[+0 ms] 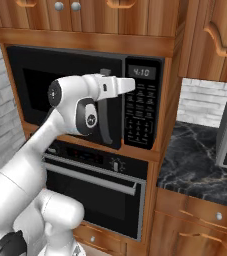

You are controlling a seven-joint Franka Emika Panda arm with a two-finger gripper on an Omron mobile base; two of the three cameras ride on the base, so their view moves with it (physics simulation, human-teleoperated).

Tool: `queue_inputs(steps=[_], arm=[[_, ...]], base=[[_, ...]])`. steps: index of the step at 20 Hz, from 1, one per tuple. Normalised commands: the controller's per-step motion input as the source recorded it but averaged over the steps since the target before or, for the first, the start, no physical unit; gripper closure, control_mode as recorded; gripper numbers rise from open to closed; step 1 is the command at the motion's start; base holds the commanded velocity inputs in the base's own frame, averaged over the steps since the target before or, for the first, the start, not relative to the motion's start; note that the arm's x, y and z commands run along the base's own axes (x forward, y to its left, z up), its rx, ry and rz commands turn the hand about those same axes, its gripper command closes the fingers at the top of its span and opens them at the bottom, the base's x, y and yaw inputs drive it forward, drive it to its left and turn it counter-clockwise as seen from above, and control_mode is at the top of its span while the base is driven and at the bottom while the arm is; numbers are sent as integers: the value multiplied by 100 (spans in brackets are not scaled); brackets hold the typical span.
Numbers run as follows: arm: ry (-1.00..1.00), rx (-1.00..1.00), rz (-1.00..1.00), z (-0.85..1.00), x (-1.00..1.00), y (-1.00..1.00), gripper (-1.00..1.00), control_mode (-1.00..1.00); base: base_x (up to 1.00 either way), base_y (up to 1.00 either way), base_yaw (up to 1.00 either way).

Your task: Pick the mug from the counter and place it inside the microwave. Then close the microwave.

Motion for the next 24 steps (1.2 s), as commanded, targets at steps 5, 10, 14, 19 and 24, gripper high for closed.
queue_inputs(steps=[5, 10, 14, 19, 24], arm=[[0, 0, -12, 0, 38, 0, -100, -100], [0, 0, -11, -5, 49, 0, -100, -100], [-3, 0, -5, -13, 45, -2, -100, -100], [-2, 0, -2, -3, 30, -1, -100, -100], [0, 0, 0, 0, 6, -3, -100, -100]], base=[[0, 0, 0], [0, 0, 0], [0, 0, 0], [0, 0, 0], [0, 0, 0]])
